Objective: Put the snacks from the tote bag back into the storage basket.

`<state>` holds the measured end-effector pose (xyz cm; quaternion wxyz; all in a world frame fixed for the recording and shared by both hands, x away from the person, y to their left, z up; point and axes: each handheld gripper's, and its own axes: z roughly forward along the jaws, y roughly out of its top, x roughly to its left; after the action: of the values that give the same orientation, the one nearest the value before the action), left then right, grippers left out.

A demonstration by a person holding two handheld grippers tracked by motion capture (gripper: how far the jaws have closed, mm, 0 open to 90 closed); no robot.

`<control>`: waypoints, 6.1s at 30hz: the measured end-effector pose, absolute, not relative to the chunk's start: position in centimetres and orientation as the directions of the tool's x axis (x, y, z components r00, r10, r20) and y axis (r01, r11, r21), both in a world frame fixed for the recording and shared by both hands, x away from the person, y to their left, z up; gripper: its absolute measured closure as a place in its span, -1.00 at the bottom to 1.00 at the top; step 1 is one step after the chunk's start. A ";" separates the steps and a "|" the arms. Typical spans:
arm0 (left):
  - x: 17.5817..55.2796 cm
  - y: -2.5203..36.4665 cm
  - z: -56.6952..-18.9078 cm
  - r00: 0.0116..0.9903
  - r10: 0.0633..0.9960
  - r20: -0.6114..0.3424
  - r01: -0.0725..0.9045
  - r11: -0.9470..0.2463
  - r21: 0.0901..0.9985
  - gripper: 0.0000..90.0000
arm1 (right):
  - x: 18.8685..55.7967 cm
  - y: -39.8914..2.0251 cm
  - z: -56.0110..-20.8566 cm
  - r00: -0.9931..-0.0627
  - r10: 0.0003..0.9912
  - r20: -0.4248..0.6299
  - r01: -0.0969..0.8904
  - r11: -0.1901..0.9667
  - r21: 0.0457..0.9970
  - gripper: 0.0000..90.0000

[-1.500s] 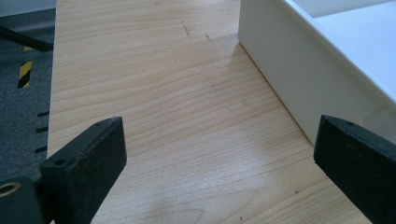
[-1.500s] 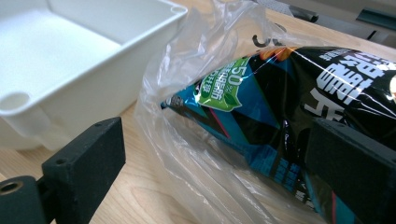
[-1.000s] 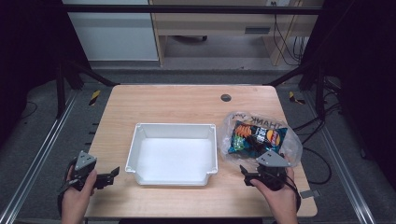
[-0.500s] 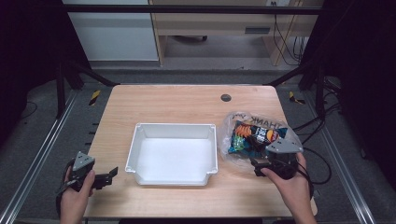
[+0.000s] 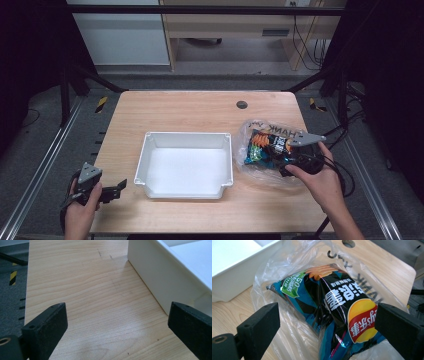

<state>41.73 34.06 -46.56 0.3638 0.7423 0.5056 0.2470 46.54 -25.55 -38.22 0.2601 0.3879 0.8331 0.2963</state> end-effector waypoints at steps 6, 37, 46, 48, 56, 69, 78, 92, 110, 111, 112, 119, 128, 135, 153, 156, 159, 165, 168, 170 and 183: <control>41.7 34.1 -46.5 0.368 0.930 0.000 0.570 -0.225 0.790 -0.95 | 47.9 -25.2 -37.6 -0.586 0.780 -0.220 0.484 0.555 0.677 -0.84; 41.8 34.1 -46.6 0.366 0.931 -0.003 0.570 -0.221 0.791 -0.95 | 53.8 -24.2 -38.0 -0.710 0.680 -0.183 0.509 0.675 0.535 -0.84; 41.8 34.1 -46.6 0.371 0.929 -0.001 0.572 -0.227 0.788 -0.95 | 55.3 -24.2 -38.8 -0.735 0.658 -0.160 0.519 0.699 0.492 -0.83; 41.9 34.1 -46.6 0.370 0.929 -0.002 0.573 -0.227 0.788 -0.95 | 55.4 -24.2 -38.9 -0.739 0.654 -0.158 0.519 0.704 0.485 -0.83; 41.9 34.0 -46.7 0.376 0.927 0.000 0.575 -0.233 0.784 -0.95 | 56.1 -24.2 -39.6 -0.750 0.646 -0.143 0.530 0.715 0.457 -0.83; 42.0 33.9 -46.7 0.381 0.925 0.004 0.576 -0.240 0.781 -0.95 | 57.0 -24.1 -40.9 -0.769 0.627 -0.128 0.534 0.739 0.412 -0.85; 42.0 33.9 -46.7 0.382 0.924 0.004 0.576 -0.241 0.781 -0.95 | 57.2 -24.0 -41.5 -0.775 0.617 -0.136 0.531 0.753 0.387 -0.86; 42.0 33.9 -46.8 0.378 0.926 0.001 0.576 -0.236 0.782 -0.95 | 57.2 -24.4 -42.9 -0.777 0.613 -0.147 0.542 0.769 0.339 -0.84; 42.0 33.9 -46.7 0.378 0.926 0.002 0.575 -0.237 0.783 -0.95 | 56.8 -24.6 -43.3 -0.781 0.604 -0.158 0.536 0.778 0.328 -0.66; 42.0 33.9 -46.7 0.378 0.926 0.002 0.575 -0.237 0.783 -0.95 | 56.8 -24.6 -43.3 -0.781 0.604 -0.158 0.536 0.778 0.328 -0.66; 42.0 33.9 -46.7 0.378 0.926 0.002 0.576 -0.237 0.783 -0.95 | 56.8 -24.7 -43.3 -0.785 0.597 -0.163 0.528 0.784 0.326 -0.60; 42.0 33.9 -46.7 0.377 0.926 0.002 0.576 -0.237 0.783 -0.95 | 56.7 -24.9 -43.2 -0.793 0.587 -0.162 0.516 0.789 0.334 -0.40; 42.0 33.9 -46.7 0.377 0.926 0.005 0.575 -0.239 0.782 -0.95 | 56.5 -24.9 -43.0 -0.799 0.579 -0.163 0.506 0.793 0.339 -0.31; 42.0 34.0 -46.7 0.376 0.927 0.004 0.575 -0.237 0.783 -0.95 | 56.3 -25.4 -42.5 -0.795 0.583 -0.167 0.497 0.785 0.370 -0.19; 42.0 34.0 -46.7 0.375 0.927 0.006 0.576 -0.238 0.782 -0.95 | 54.3 -27.7 -39.7 -0.770 0.608 -0.192 0.464 0.742 0.484 -0.16; 42.0 33.9 -46.8 0.375 0.927 0.004 0.577 -0.237 0.782 -0.95 | 54.2 -28.0 -39.1 -0.762 0.618 -0.194 0.462 0.728 0.506 -0.16; 42.0 34.0 -46.7 0.375 0.927 0.006 0.576 -0.238 0.782 -0.95 | 54.1 -28.2 -38.5 -0.756 0.624 -0.198 0.455 0.718 0.527 -0.16; 41.9 34.0 -46.7 0.373 0.928 0.005 0.576 -0.236 0.782 -0.95 | 53.6 -28.2 -37.0 -0.750 0.628 -0.210 0.427 0.701 0.571 -0.16; 41.9 34.0 -46.7 0.373 0.928 0.004 0.576 -0.235 0.783 -0.95 | 53.1 -28.0 -36.2 -0.742 0.635 -0.215 0.414 0.687 0.597 -0.15; 42.0 34.0 -46.7 0.373 0.928 0.006 0.576 -0.237 0.782 -0.95 | 52.9 -27.9 -35.7 -0.740 0.636 -0.219 0.404 0.681 0.611 -0.15; 41.9 34.0 -46.8 0.373 0.928 0.006 0.576 -0.237 0.782 -0.95 | 51.3 -25.8 -33.2 -0.744 0.619 -0.250 0.339 0.672 0.658 -0.15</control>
<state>41.94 33.97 -46.75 0.3582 0.7471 0.5034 0.2453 51.31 -25.76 -33.17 0.2334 0.2709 0.8841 0.3007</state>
